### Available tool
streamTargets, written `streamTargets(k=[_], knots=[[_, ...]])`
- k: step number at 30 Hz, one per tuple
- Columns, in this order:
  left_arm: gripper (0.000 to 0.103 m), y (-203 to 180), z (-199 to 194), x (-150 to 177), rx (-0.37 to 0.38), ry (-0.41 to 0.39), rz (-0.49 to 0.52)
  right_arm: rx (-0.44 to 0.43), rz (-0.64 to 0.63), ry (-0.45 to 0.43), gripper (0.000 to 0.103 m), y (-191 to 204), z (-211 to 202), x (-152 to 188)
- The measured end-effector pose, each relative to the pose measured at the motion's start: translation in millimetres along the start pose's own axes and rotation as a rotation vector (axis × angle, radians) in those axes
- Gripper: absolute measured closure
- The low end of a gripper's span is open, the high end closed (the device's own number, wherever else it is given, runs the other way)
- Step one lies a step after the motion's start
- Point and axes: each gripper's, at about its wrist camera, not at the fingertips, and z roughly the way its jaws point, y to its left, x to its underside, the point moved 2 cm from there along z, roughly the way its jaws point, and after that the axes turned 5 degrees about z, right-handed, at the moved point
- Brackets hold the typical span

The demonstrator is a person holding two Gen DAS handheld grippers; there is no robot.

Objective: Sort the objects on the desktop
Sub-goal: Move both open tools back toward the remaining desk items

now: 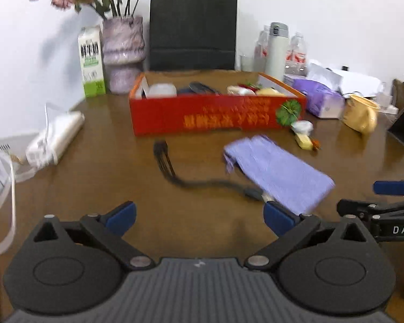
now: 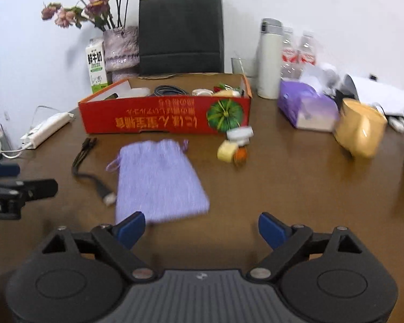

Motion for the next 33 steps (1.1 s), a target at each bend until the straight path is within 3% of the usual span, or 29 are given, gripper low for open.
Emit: streamTargets(k=[4,7,10,16,20,25,28,30,33], knots=[[0.0,-2,-15,26,-0.003,-0.044,-0.01,-0.041,-0.011,-0.054,0.012,11,-22,16],[0.0,-5,-18,34,-0.031,-0.043,0.026,-0.08,-0.011,-0.072,0.005,17,-29,23],[0.0,-3,-18,33,-0.036,-0.053,0.009,-0.06,0.001,-0.099,0.005,20,-31,31],[0.0,6,-6,35,-0.001,0.03,-0.051,-0.032,-0.029,-0.116,0.005,25,-31,33],[0.0,11,-5,36,0.005,0.036,-0.087,-0.026,-0.025,-0.116,0.005,24,-30,33],[0.0,5,-3,35,0.021,0.046,-0.057,-0.021,-0.031,-0.107,0.005,23,-29,34],[0.0,12,4,27,0.073,0.05,-0.022,-0.052,0.015,-0.038,0.005,17,-21,24],[0.0,22,11,16,0.018,0.033,-0.018,-0.075,0.075,0.02,0.006,7,-9,9],[0.001,39,27,-9,-0.014,0.006,-0.034,-0.049,0.099,-0.003,0.007,-4,5,-16]])
